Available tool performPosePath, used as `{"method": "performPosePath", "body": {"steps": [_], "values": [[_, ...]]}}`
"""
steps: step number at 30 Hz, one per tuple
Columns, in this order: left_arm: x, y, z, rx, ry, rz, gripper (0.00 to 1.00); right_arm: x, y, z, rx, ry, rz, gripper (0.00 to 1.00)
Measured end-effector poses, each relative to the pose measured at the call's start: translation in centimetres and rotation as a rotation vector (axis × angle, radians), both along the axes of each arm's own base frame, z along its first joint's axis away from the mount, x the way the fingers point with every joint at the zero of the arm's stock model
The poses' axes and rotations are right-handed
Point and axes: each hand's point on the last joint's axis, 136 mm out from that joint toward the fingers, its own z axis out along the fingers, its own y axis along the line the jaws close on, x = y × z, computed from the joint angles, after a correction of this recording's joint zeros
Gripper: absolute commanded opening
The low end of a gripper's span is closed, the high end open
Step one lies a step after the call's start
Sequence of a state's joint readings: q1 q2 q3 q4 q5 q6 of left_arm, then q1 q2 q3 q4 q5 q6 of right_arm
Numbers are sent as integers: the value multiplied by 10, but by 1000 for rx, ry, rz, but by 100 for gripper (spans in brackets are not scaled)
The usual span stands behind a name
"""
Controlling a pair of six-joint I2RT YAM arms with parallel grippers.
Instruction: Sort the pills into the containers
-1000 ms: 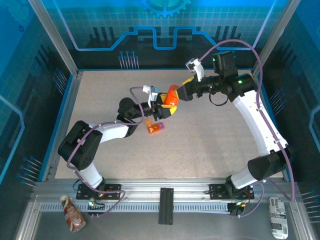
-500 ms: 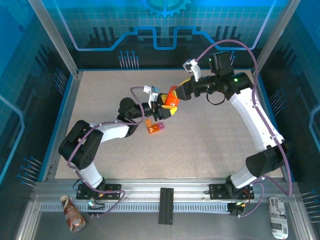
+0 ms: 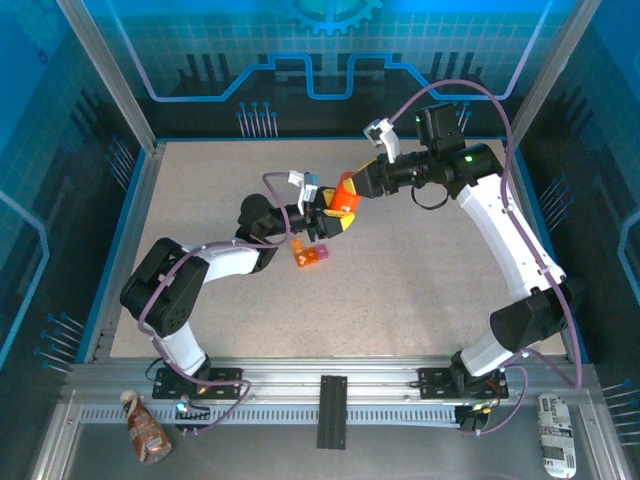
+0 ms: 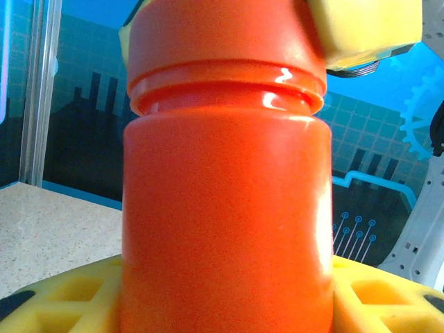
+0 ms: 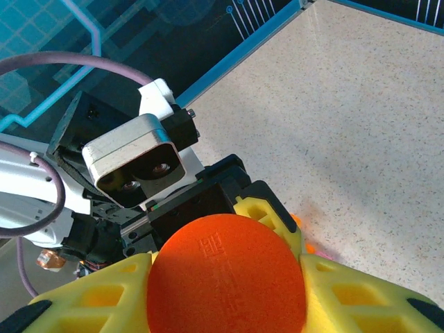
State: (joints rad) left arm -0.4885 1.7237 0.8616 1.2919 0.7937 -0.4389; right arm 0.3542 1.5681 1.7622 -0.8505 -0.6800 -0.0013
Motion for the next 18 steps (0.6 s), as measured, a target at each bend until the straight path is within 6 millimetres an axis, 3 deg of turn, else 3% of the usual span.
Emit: {"method": "performPosePath", "body": {"steps": [10,18], "values": [[7,0,-13,56,-6,33,0,5,3,-13,-68,-68,-122,38],[22,8,-31,106,13,171,0,23,12,-30,-10,4,-293,38]]}}
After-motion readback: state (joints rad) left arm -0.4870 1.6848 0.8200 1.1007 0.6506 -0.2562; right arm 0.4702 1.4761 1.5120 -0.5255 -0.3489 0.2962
